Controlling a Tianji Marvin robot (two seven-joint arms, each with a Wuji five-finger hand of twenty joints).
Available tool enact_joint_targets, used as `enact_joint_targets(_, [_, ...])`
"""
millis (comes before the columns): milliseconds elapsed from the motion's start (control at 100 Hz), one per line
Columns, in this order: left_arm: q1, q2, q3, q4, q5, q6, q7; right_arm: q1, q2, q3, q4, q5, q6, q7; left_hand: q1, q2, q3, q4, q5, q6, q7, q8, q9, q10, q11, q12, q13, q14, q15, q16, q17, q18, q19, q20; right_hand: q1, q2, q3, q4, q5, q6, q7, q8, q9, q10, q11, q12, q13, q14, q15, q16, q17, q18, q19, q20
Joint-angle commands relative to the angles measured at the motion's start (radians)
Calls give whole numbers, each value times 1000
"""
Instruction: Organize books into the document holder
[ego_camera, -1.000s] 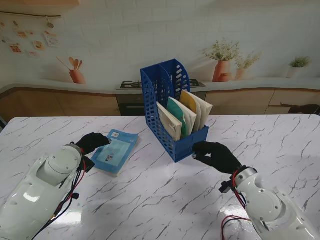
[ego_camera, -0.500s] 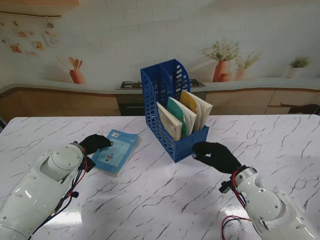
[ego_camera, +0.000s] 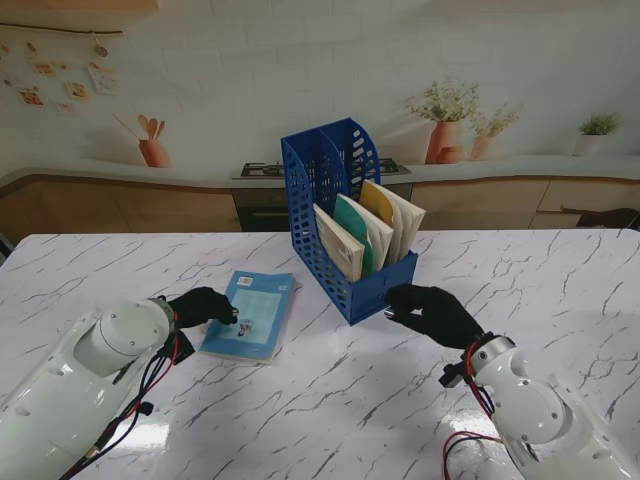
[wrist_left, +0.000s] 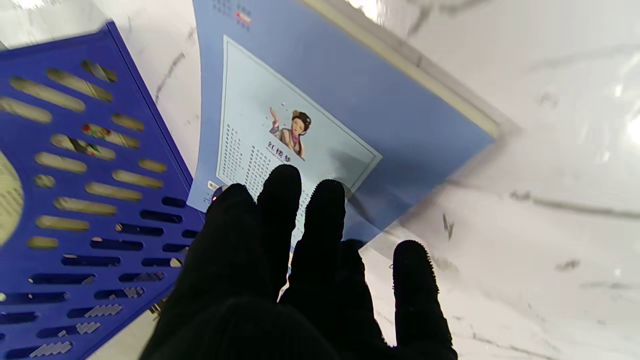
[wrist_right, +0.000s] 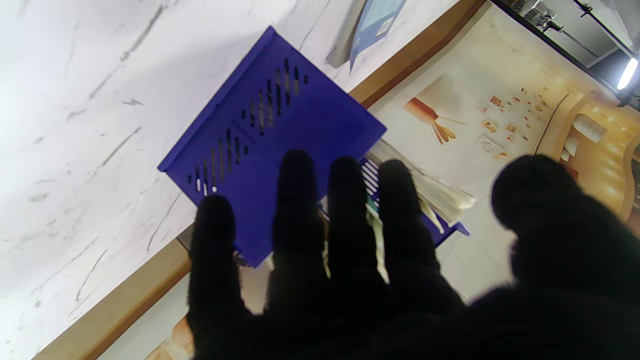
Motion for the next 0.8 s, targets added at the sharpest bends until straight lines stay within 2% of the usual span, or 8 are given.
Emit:
enact_joint_targets(0, [83, -5, 16, -5, -4, -17, -43, -11, -4, -2, -1, 3, -6, 2, 77, 45, -22, -31, 21, 4, 21, 2, 25, -2, 13, -2, 193, 242, 226, 65, 0, -16, 39, 20, 9, 25, -15, 21, 23, -1, 0, -3, 15, -15, 0, 0, 21, -14, 6, 19, -17, 53, -9, -9])
enact_joint_targets(220, [203, 6, -34, -160, 5, -29, -63, -16, -2, 1, -2, 5, -9, 10, 63, 43, -22, -26, 22, -22, 47, 2, 34, -29, 12, 3, 180, 225, 213, 57, -16, -36, 4, 4, 14, 27, -22, 22, 24, -1, 1, -3, 14, -16, 5, 1, 23, -15, 11, 20, -13, 48, -8, -9])
enact_joint_targets(310, [248, -5, -67, -215, 8, -28, -10, -17, -2, 1, -3, 5, -8, 11, 51, 43, -22, -22, 11, -30, 38, -7, 22, -33, 5, 4, 173, 232, 207, 55, -19, -31, -6, -1, 14, 27, -25, 22, 25, -2, 1, -3, 16, -16, 7, 0, 25, -15, 13, 21, -11, 49, -7, -9])
enact_joint_targets(400, [266, -20, -94, -246, 7, -26, 57, -17, -2, 2, -3, 5, -10, 9, -22, 21, 2, 5, -27, -55, 2, -15, -24, -57, -18, 13, 156, 258, 183, 60, -31, 12, -38, -17, 13, 27, -26, 22, 27, -4, 2, -3, 19, -17, 8, 0, 26, -14, 14, 20, -10, 51, -6, -8])
enact_joint_targets(480, [245, -36, -101, -228, 11, -43, 123, -16, -2, 1, -1, 6, -9, 7, -91, -11, 16, 19, -54, -64, -42, -12, -59, -66, -35, 14, 141, 266, 161, 68, -43, 32, -63, -30, 12, 27, -25, 23, 29, -5, 2, -3, 21, -18, 7, -1, 29, -14, 16, 20, -11, 53, -5, -8])
enact_joint_targets(520, [220, -41, -100, -209, 14, -55, 141, -16, -3, 1, -1, 6, -8, 6, -114, -20, 11, 16, -69, -67, -56, -12, -77, -70, -43, 13, 134, 263, 155, 69, -42, 36, -64, -31, 11, 27, -26, 23, 30, -6, 2, -3, 22, -18, 6, -2, 29, -12, 15, 20, -11, 54, -4, -8])
enact_joint_targets(640, [116, -47, -75, -119, 0, -67, 146, -13, -2, 3, 2, 9, -5, 11, -147, -21, 20, 18, -81, -61, -87, 2, -97, -72, -49, 15, 127, 251, 138, 75, -44, 30, -66, -33, 9, 25, -23, 23, 32, -8, 3, -3, 27, -17, 4, -3, 32, -12, 16, 19, -11, 56, -3, -8])
enact_joint_targets(790, [-17, -60, -4, 16, -32, -77, 159, -8, -2, 5, 8, 14, 0, 17, -157, -12, 19, 18, -92, -44, -116, -2, -122, -67, -51, 13, 106, 220, 125, 70, -41, 5, -83, -42, 6, 25, -19, 23, 32, -9, 3, -4, 29, -18, 0, -4, 33, -10, 14, 19, -13, 59, -2, -8])
